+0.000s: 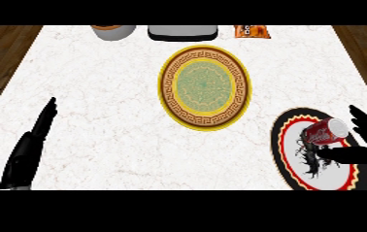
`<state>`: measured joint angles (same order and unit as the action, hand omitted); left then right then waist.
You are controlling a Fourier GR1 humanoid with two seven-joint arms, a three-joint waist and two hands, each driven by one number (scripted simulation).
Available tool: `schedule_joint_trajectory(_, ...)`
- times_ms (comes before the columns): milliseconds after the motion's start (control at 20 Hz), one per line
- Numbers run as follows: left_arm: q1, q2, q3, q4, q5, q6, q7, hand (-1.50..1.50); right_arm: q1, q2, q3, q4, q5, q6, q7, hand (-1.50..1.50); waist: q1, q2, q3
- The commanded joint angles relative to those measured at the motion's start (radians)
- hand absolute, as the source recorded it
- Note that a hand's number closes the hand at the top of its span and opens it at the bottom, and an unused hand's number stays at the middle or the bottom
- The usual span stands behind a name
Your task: Pick the can from the plate and place it in the plate
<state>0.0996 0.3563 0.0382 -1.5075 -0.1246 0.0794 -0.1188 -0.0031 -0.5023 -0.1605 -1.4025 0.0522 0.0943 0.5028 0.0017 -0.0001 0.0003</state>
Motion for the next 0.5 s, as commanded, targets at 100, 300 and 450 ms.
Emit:
schedule_joint_trajectory(100,0.032,-0.035,0.040,-0.006,-0.022,-0.045,-0.033,0.00,-0.034,0.034,-0.044,0.076,0.050,0.036,-0.039,-1.50,0.001,0.000,0.000)
schedule_joint_trajectory(300,0.012,-0.027,0.071,0.025,-0.025,-0.071,-0.056,0.00,-0.059,0.068,-0.032,0.206,0.101,0.017,-0.148,-1.50,0.002,0.000,0.000)
schedule_joint_trajectory(450,0.008,-0.041,0.068,-0.047,-0.036,-0.063,0.033,0.00,-0.070,0.103,-0.043,0.081,0.081,-0.014,-0.104,1.50,0.001,-0.001,0.000)
